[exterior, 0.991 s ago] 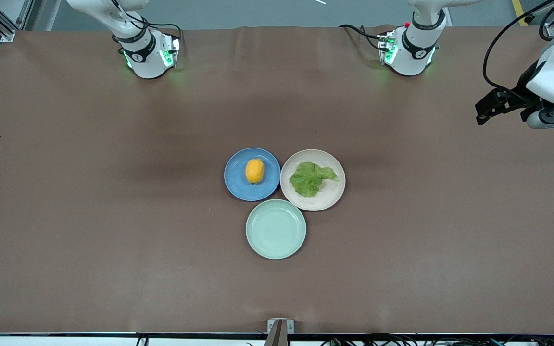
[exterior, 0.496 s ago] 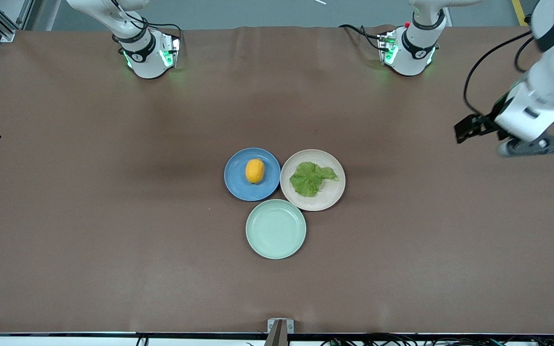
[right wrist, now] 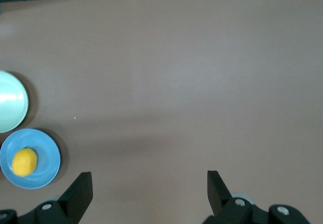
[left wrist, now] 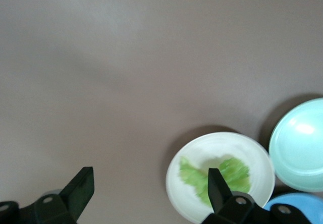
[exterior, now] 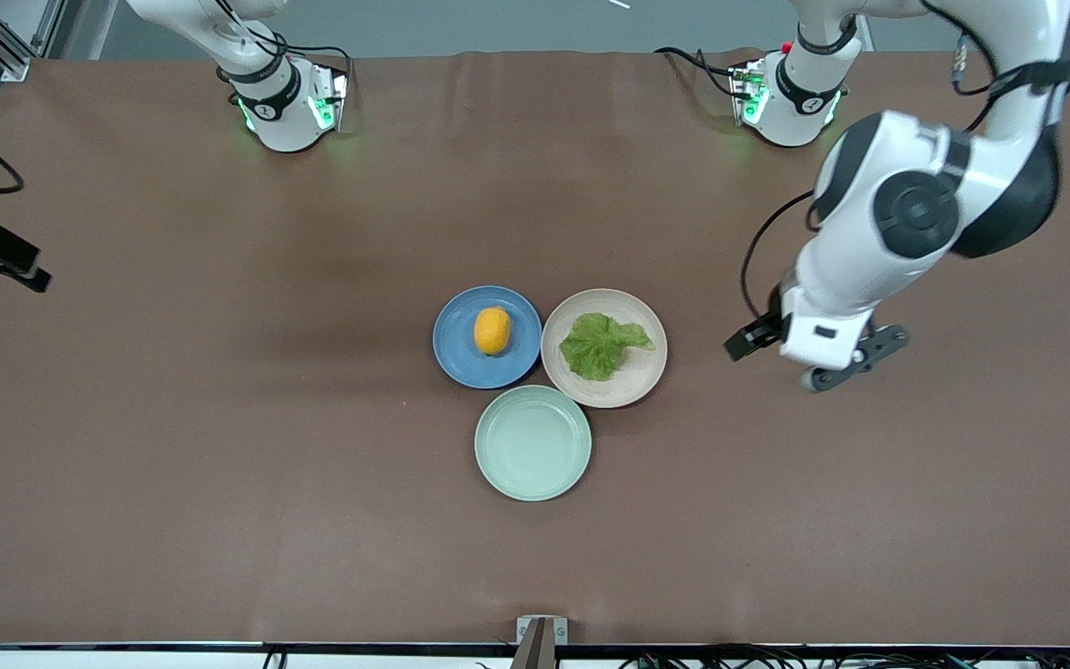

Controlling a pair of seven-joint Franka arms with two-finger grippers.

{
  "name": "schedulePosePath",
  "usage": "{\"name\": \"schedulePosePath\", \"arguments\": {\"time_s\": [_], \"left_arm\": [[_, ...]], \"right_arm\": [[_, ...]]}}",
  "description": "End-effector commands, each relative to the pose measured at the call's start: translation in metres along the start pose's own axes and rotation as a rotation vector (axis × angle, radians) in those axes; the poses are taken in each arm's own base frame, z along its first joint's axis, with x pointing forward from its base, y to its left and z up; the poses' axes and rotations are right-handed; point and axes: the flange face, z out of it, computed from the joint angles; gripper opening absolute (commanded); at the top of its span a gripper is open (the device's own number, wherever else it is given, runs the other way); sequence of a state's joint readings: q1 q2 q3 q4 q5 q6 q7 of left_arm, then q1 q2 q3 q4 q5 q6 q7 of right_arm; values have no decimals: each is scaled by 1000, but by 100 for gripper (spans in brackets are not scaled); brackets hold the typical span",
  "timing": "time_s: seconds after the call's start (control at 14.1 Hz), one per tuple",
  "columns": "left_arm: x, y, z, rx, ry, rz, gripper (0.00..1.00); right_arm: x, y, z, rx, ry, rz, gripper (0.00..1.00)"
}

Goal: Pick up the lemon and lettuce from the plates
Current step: 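Lower the left gripper onto the lettuce while the right gripper reaches the lemon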

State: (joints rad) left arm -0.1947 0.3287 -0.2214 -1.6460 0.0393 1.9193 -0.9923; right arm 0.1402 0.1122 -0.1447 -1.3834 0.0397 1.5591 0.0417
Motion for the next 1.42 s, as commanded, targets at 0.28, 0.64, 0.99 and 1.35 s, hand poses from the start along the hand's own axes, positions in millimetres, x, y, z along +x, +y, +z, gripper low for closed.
{"name": "schedulePosePath", "arguments": {"time_s": [0.28,0.64,0.99,1.35], "left_arm": [[-76,88,123,12,-42,-238,82],[-115,112,201,35,-57,-292,77],[-128,111,221,69,-67,-278,66],[-122,107,235,89,-73,-289,36]], "right_arm": [[-28,-252,120,-10,-131,-59,100],[-66,-347,256,27,-93,104,100],[-95,-391,343,18,-92,134,100],[-116,-398,388,-4,-124,149,100]]}}
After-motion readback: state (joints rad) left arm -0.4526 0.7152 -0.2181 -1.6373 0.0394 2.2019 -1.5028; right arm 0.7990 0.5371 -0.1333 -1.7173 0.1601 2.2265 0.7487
